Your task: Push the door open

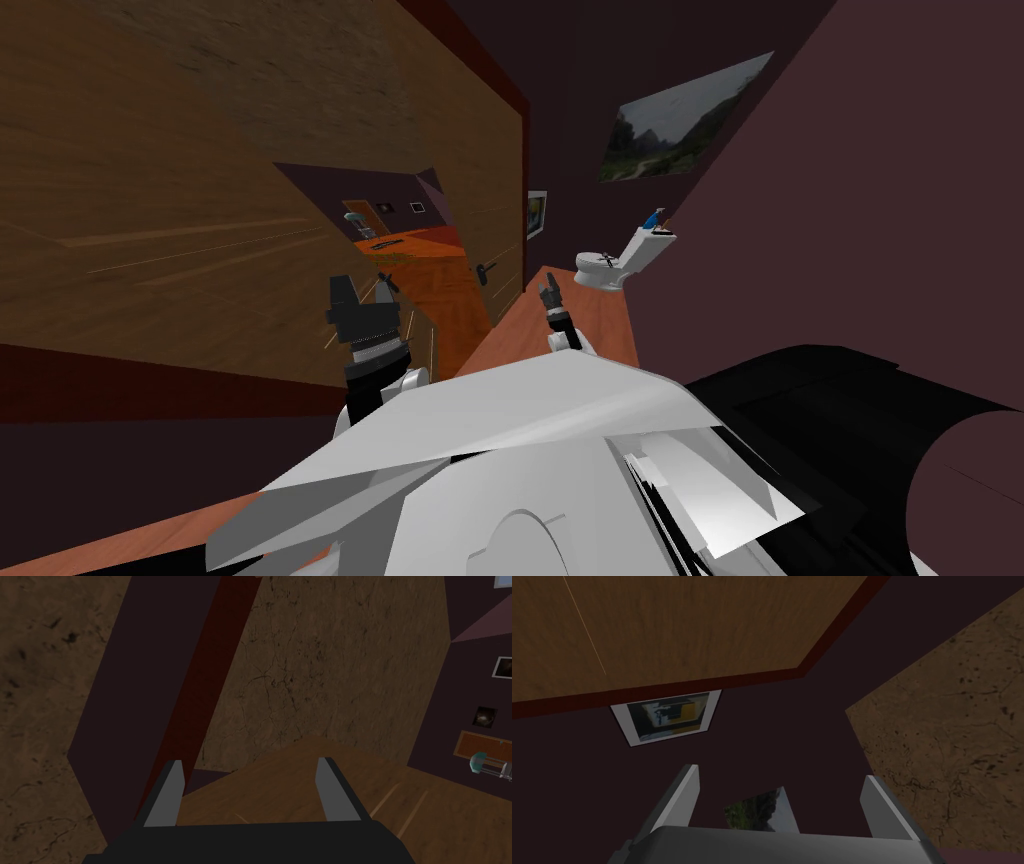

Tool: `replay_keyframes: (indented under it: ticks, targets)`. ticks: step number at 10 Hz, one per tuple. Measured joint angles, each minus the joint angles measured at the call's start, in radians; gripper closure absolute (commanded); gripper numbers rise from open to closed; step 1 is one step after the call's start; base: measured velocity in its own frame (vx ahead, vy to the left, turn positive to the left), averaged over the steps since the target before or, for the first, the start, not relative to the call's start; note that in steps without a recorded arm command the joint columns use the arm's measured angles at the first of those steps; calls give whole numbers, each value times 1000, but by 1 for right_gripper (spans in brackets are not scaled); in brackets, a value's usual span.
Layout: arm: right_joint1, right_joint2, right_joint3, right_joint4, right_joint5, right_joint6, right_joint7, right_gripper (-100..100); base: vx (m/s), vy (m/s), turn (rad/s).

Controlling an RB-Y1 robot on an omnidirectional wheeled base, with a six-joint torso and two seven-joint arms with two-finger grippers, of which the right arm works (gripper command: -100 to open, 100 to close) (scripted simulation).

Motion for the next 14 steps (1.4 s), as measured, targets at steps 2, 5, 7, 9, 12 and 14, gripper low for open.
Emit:
replay_keyframes:
  ticks: [2, 5, 7, 9, 12, 14]
  targets:
    - [-36, -9, 9, 47, 2, 14, -5, -100, 90, -83, 110]
    - [-71, -8, 26, 103, 8, 22, -6, -100, 49, -39, 58]
    - [-113, -8, 36, 162, 12, 27, -8, -100, 79, -62, 99]
    - [-142, -10, 50, 207, 16, 37, -12, -100, 94, -91, 101]
    - [-197, -7, 71, 290, 23, 50, -15, -100, 87, -77, 105]
    - [-231, -6, 85, 341, 27, 58, -17, -100, 76, -79, 100]
